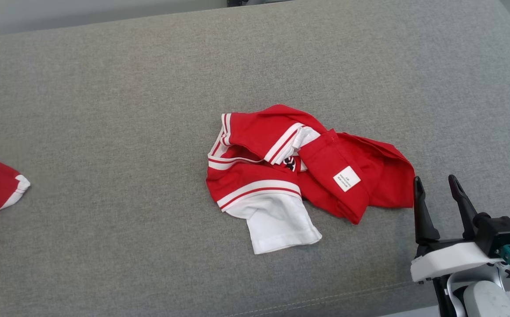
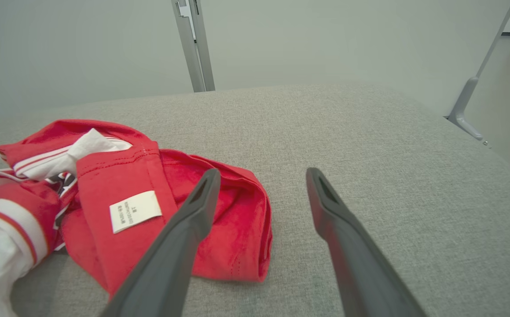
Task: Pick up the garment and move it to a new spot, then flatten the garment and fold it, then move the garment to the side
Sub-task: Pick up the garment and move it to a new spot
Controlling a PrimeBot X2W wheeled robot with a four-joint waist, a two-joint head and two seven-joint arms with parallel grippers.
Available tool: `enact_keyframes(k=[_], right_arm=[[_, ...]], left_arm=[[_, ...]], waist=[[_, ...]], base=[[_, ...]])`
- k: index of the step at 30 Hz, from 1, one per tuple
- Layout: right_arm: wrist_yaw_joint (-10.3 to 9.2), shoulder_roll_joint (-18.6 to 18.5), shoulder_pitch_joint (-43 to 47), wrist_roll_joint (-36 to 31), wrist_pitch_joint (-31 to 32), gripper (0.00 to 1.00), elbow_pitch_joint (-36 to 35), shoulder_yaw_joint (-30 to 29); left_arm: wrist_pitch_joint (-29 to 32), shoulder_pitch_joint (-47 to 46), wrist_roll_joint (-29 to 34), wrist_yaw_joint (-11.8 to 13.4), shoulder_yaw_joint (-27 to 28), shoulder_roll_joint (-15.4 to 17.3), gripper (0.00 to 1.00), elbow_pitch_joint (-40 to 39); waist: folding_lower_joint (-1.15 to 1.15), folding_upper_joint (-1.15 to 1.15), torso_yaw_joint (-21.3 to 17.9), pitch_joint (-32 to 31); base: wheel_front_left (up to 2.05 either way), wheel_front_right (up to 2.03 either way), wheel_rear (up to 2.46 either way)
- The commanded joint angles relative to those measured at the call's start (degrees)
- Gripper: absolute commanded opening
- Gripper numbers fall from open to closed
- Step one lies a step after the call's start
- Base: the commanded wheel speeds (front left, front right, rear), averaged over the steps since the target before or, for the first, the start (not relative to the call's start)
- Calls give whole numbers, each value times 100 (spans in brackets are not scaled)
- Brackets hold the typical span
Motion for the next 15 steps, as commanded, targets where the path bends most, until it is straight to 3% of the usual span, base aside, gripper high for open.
enact_keyframes(k=[1, 4, 9, 15], right_arm=[[-6, -24, 4, -32, -19, 100, -9, -11], [-6, -25, -61, -38, -19, 100, 1, 2], [-6, -38, -156, -22, -19, 100, 29, 105], [-6, -66, -261, -13, -19, 100, 24, 150]], left_arm=[[-67, -132, 118, 12, 4, 117, 0, 117], [-87, -273, 140, -164, -98, 50, 0, 148], [56, -588, -114, -584, -495, -680, 0, 274], [26, -806, -6, -702, -1021, -1476, 0, 876]], waist=[[0, 0, 27, 4], [0, 0, 59, 25], [0, 0, 126, 129], [0, 0, 116, 259]], base=[[0, 0, 0], [0, 0, 0], [0, 0, 0], [0, 0, 0]])
